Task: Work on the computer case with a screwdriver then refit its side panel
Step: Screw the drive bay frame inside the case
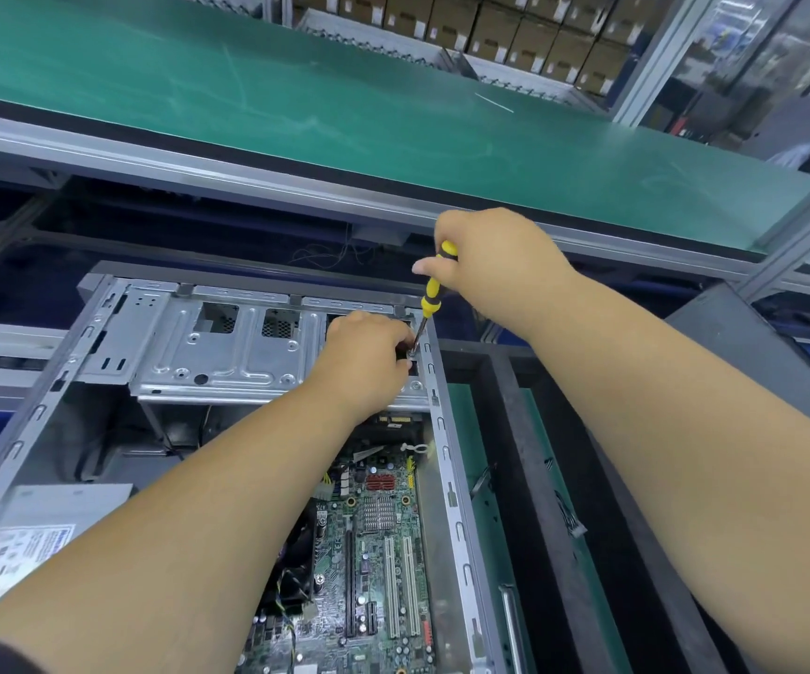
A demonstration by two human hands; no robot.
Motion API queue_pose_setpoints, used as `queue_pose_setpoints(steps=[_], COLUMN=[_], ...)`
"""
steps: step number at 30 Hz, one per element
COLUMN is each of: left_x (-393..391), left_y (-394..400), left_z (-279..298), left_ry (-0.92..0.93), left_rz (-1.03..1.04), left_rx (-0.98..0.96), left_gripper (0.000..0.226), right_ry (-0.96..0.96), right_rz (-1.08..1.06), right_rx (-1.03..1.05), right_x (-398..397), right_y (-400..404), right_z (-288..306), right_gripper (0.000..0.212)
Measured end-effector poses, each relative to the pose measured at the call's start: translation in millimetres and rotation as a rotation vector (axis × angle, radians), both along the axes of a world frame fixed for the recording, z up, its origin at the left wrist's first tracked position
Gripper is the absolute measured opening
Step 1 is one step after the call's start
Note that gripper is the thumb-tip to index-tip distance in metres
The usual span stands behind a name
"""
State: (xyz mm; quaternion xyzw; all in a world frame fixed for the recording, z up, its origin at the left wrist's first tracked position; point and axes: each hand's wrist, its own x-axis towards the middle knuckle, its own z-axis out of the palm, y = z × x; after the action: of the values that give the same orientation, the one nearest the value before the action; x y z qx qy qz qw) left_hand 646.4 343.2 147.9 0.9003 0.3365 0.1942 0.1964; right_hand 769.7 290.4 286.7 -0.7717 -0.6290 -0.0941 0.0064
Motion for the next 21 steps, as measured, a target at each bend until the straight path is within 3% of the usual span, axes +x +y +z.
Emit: queue_pose_setpoints(steps=[6, 9, 11, 13, 21], left_x=[0.2, 0.5, 0.7, 1.0, 0.4], left_y=[0.0, 0.3, 0.5, 1.2, 1.8], left_z=[0.4, -0.8, -2.0, -3.0, -3.7], left_ry=[0.002, 0.001, -0.009, -0.012, -0.014], left_rz=[-0.003, -0.002, -0.004, -0.005, -0.012], left_rx=[-0.004, -0.005, -0.005, 0.003, 0.015], left_gripper=[0.023, 0.025, 0.024, 0.022, 0.019], right_ry=[-0.297, -0.165, 0.064, 0.157, -0.059], right_rz=[-0.163, -0.15, -0.091, -0.017, -0.075], right_rx=[-0.009, -0.038, -0.094, -0.145, -0.07], right_x=[0.4, 2.1, 4.3, 4.3, -10.3], right_y=[8.6, 3.0, -4.2, -9.2, 5.6], right_z=[-6.4, -3.4, 3.0, 7.6, 2.6], right_gripper=[0.053, 0.053, 0.036, 0.021, 0.044])
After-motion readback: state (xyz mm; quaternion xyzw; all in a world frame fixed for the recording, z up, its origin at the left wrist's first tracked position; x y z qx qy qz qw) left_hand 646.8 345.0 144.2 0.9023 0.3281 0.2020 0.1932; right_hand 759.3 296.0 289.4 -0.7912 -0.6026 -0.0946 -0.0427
